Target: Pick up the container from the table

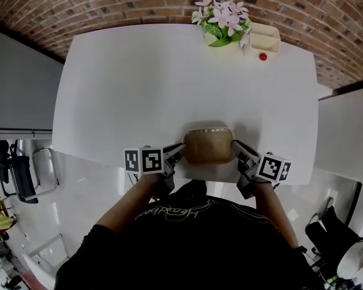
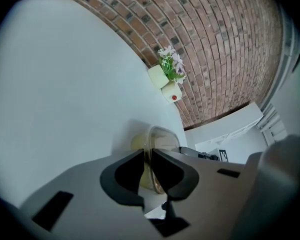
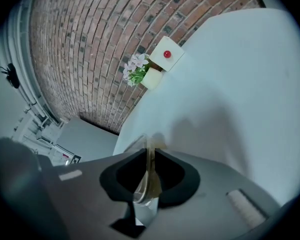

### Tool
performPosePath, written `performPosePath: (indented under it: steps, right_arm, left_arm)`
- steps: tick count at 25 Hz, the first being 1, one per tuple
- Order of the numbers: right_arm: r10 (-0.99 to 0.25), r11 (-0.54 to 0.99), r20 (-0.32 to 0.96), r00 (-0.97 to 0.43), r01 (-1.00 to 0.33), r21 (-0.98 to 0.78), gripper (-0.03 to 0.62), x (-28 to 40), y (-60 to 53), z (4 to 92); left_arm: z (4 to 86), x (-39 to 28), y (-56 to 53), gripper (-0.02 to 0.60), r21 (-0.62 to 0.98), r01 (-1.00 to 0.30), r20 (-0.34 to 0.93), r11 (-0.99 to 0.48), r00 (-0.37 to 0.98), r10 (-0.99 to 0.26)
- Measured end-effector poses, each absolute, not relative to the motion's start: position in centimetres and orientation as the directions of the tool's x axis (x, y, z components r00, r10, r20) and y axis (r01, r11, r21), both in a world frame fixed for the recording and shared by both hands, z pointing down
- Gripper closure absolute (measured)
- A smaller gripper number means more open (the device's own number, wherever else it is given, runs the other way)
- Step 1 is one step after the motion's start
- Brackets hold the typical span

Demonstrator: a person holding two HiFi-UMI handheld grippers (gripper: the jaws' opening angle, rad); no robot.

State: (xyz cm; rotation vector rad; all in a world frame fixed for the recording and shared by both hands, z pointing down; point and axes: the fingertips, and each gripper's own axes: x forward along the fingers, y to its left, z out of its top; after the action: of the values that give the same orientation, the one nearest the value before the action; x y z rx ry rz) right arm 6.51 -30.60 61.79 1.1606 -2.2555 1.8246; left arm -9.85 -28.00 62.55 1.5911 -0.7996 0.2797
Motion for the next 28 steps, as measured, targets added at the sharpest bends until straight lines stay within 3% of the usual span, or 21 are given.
performPosePath:
  steps: [12,28]
  right_arm:
    - [-0.551,0.077,0.411,-0.726,-0.535,-0.841,0.54,6.1,-27.9,59.6]
    - [-0.636,0.274,0.269,-0.723,-0.537,-0.798,0.539,6.5,-20.7,50.5]
  left_arm:
    - [60.7,-10.4,-26.5,0.531,0.759,-0.65,0.599,-0.013,0.707,-0.376]
    - [51.6,-10.2,-21.0,0.531,0.742,-0.637,0.482,-0.21,0.724,-0.493]
